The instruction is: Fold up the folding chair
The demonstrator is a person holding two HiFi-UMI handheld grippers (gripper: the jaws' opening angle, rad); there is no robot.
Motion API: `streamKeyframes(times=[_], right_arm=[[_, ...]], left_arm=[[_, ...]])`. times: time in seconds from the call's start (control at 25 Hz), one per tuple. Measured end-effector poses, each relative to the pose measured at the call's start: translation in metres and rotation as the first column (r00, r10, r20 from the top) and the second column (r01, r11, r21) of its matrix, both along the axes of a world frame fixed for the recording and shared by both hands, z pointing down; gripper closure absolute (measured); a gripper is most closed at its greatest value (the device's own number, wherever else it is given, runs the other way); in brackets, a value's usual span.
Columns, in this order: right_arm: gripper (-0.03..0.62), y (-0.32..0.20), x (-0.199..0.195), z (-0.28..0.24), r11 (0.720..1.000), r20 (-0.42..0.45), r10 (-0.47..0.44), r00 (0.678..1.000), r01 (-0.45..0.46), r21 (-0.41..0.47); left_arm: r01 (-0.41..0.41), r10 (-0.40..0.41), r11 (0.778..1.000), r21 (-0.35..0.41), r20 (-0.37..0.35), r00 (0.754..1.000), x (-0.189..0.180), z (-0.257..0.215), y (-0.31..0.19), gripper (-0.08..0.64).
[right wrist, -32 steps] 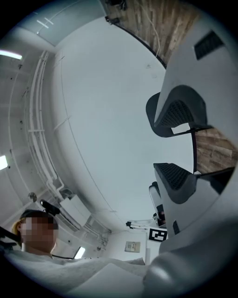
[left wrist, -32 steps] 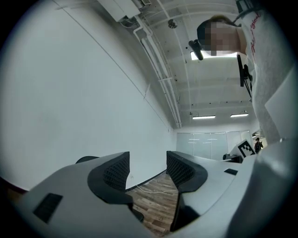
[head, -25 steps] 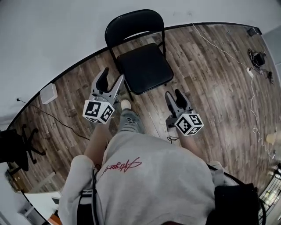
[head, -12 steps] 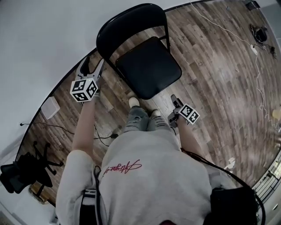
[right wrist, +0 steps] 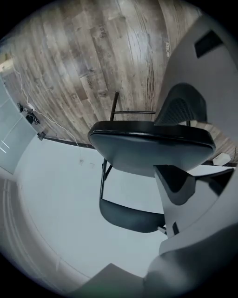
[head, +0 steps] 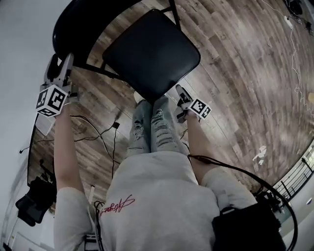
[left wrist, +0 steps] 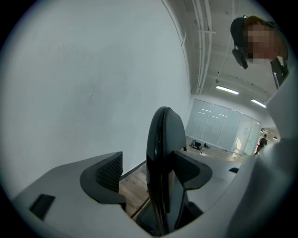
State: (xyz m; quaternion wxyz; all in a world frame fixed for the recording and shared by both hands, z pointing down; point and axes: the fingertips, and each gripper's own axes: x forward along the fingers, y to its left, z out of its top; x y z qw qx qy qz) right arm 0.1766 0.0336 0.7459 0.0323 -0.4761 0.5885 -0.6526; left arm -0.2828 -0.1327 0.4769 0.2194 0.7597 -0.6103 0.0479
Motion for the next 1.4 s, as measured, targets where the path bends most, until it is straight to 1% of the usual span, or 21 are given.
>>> streamKeyframes(times=[0.04,0.12,0.2,0.28,0.32,0.4,0.48,0.52,0.6,0.64,0.72,0.76,0.8,0.84,0.88,0.96,1.0,1.12,1.2,1.28,1.4], right_arm=[[0.347,-0.003,0.000,0.006,1.000,0.020,0.013,1.000,-0.014,0.012],[0.347,-0.007,-0.001,0.021,1.000,0.037,-0.011,0.999,0.011,0.020],[0.347,-0.009,-0.002,0.035,0.999,0.064,-0.051,0.997,0.050,0.020],[0.345,-0.012,-0.007,0.040,0.995,0.127,-0.090,0.988,0.083,0.052],[0.347,-0.015,-0.010,0.039,0.990,0.160,-0.121,0.980,0.108,0.088],[0.337,-0.020,-0.013,0.039,0.978,0.213,-0.177,0.961,0.146,0.151],[0.335,-0.020,-0.016,0.041,0.979,0.294,-0.166,0.941,0.122,0.161],[0.336,-0.020,-0.018,0.041,0.982,0.339,-0.145,0.930,0.092,0.167],[0.336,-0.023,-0.023,0.040,0.981,0.400,-0.102,0.911,0.025,0.194],[0.336,-0.024,-0.024,0.039,0.978,0.417,-0.087,0.905,-0.002,0.208],[0.337,-0.026,-0.026,0.039,0.975,0.441,-0.062,0.895,-0.041,0.220],[0.337,-0.027,-0.026,0.039,0.974,0.446,-0.054,0.894,-0.051,0.220],[0.337,-0.027,-0.026,0.039,0.975,0.445,-0.048,0.894,-0.055,0.216],[0.339,-0.026,-0.025,0.039,0.976,0.444,-0.043,0.895,-0.057,0.209],[0.339,-0.026,-0.024,0.040,0.979,0.443,-0.034,0.896,-0.060,0.196],[0.339,-0.025,-0.023,0.041,0.985,0.452,-0.004,0.892,-0.074,0.155],[0.339,-0.025,-0.022,0.041,0.988,0.466,0.011,0.885,-0.082,0.132],[0.339,-0.030,-0.026,0.033,0.993,0.536,0.021,0.844,-0.081,0.088],[0.339,-0.035,-0.031,0.021,0.994,0.564,0.028,0.826,-0.080,0.068],[0.339,-0.037,-0.036,0.007,0.994,0.564,0.054,0.824,-0.096,0.045],[0.339,-0.038,-0.041,-0.014,0.995,0.543,0.075,0.836,-0.097,0.013]], left_arm=[[-0.022,0.022,1.000,0.014,0.000,1.000,0.000,-0.003,-0.001,0.224],[-0.062,0.062,0.998,0.032,0.002,0.998,0.001,-0.007,-0.003,0.218],[-0.101,0.102,0.995,0.022,-0.002,0.995,0.006,-0.008,-0.004,0.218],[-0.172,0.172,0.985,-0.001,0.004,0.985,0.017,-0.004,-0.006,0.218],[-0.218,0.218,0.976,-0.014,0.010,0.976,0.025,-0.001,-0.007,0.218],[-0.311,0.312,0.949,-0.048,0.010,0.950,0.045,0.010,-0.008,0.218],[-0.375,0.376,0.925,-0.061,0.008,0.926,0.064,0.021,-0.010,0.218],[-0.379,0.380,0.924,-0.049,0.009,0.925,0.069,0.024,-0.013,0.218],[-0.330,0.330,0.944,0.012,-0.012,0.944,0.069,0.021,-0.019,0.216],[-0.301,0.303,0.953,0.047,-0.044,0.952,0.067,0.017,-0.021,0.218],[-0.257,0.269,0.961,0.099,-0.135,0.954,0.062,0.008,-0.024,0.226],[-0.242,0.260,0.964,0.113,-0.182,0.948,0.059,0.005,-0.025,0.275],[-0.238,0.259,0.964,0.117,-0.219,0.941,0.057,0.004,-0.025,0.355],[-0.243,0.265,0.963,0.118,-0.241,0.933,0.056,0.005,-0.025,0.410],[-0.252,0.275,0.961,0.118,-0.253,0.928,0.056,0.006,-0.023,0.420],[-0.268,0.291,0.956,0.121,-0.255,0.922,0.055,0.007,-0.020,0.433],[-0.278,0.302,0.952,0.126,-0.251,0.920,0.057,0.006,-0.019,0.437],[-0.313,0.341,0.938,0.147,-0.235,0.910,0.062,-0.005,-0.018,0.457],[-0.329,0.359,0.930,0.165,-0.216,0.908,0.064,-0.016,-0.016,0.463],[-0.341,0.373,0.923,0.179,-0.192,0.908,0.067,-0.026,-0.011,0.466],[-0.361,0.392,0.913,0.190,-0.163,0.905,0.074,-0.036,-0.003,0.472]])
